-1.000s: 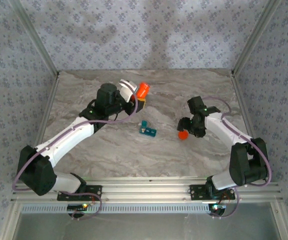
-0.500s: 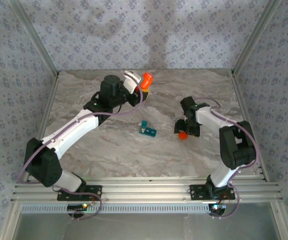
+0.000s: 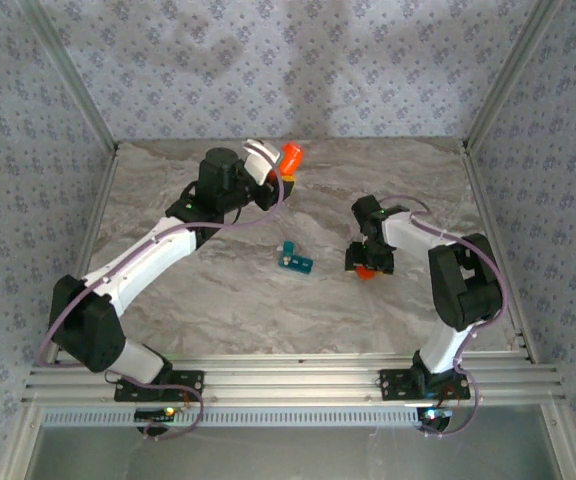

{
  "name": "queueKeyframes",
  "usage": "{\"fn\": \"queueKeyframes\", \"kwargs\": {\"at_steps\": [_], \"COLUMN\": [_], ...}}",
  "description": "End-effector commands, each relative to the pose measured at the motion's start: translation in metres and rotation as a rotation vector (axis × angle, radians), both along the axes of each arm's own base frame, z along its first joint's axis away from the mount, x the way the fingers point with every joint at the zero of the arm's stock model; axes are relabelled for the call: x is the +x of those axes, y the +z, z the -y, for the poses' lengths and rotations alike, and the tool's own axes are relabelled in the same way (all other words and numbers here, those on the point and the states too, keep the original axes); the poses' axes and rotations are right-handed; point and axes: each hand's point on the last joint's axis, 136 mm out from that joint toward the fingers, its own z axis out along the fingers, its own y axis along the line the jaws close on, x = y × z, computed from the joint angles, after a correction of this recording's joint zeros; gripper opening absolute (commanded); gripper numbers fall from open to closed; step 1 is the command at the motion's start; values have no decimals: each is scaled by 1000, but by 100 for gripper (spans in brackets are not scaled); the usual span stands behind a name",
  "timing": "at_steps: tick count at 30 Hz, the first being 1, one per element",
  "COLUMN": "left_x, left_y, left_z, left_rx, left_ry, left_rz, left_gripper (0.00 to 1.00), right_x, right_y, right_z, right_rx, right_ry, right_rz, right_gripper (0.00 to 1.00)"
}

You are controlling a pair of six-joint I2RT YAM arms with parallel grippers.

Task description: Sort the pills into containers

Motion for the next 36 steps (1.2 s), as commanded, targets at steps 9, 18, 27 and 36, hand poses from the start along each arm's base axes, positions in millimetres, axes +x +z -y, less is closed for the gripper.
{"fn": "queueKeyframes", "kwargs": {"at_steps": [9, 18, 27, 36], "left_x": [-3, -2, 0, 5], "left_y": [19, 17, 11, 2], "left_z": [-4, -4, -2, 5], "left_rx": [-39, -42, -33, -16], "left_ry": [-7, -18, -28, -61], "left_rz": [34, 24, 15, 52], "left_gripper": [0, 0, 0, 0], "right_x": [1, 9, 22, 76], "right_y": [-7, 10, 47, 160], "right_z": [0, -5, -11, -16], "right_rx": [-24, 3, 53, 246], "right_ry": [13, 18, 14, -33], "right_rz": [-22, 16, 94, 305], "right_gripper": [54, 43, 43, 43]}}
